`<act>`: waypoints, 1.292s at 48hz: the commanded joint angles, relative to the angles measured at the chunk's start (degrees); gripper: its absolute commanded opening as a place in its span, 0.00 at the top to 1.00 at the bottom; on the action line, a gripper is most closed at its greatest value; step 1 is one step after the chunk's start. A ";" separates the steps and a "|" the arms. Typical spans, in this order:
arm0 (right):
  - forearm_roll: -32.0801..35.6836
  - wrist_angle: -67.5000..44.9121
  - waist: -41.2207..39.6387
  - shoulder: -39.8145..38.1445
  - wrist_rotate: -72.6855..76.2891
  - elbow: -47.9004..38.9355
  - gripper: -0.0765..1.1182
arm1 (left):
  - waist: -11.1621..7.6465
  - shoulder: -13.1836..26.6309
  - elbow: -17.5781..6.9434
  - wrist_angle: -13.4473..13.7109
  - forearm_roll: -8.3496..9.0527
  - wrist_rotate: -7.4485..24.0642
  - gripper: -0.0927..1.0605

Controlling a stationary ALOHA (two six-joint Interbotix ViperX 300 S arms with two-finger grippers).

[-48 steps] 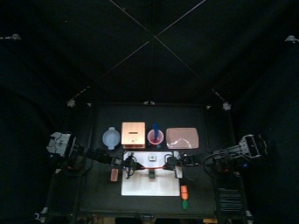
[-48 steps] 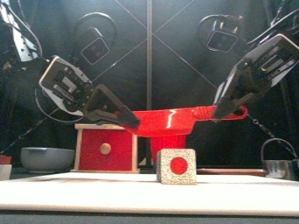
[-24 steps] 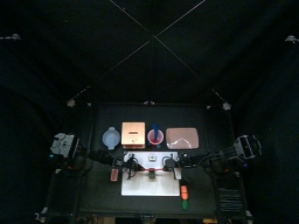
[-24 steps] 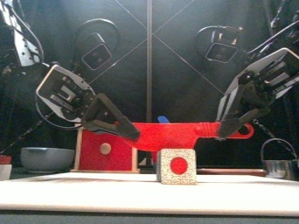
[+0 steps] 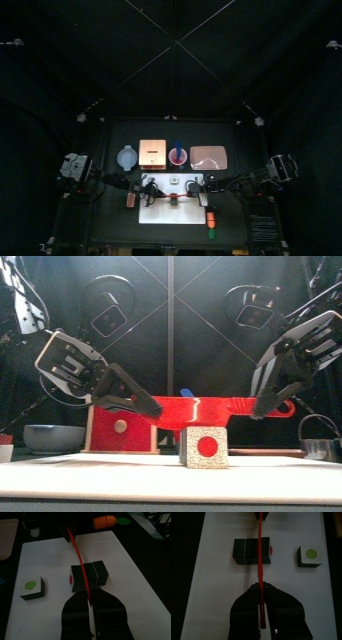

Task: Cut the sushi into 4 pieces with the knife
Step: Cut the sushi into 4 pieces

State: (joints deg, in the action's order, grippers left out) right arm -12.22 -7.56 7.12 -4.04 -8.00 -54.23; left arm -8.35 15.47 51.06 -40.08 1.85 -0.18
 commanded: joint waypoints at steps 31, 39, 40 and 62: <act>0.97 -0.09 -4.04 3.52 -0.53 2.02 0.84 | 2.72 2.64 -1.85 4.31 -2.37 0.88 0.74; 2.55 0.00 -6.06 1.67 -0.35 2.11 0.84 | 4.57 0.62 -1.49 5.62 -1.58 2.81 0.74; 2.64 0.00 -6.15 1.49 -0.35 2.11 0.84 | 4.66 0.44 -1.49 5.80 -1.58 3.08 0.74; 2.20 2.72 -1.23 -7.29 -0.18 2.64 0.84 | 0.35 -8.35 -1.14 6.94 -0.62 5.54 0.74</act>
State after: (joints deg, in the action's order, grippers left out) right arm -9.84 -4.39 4.75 -8.09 -8.09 -53.26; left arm -5.89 9.49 50.71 -32.87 0.44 5.10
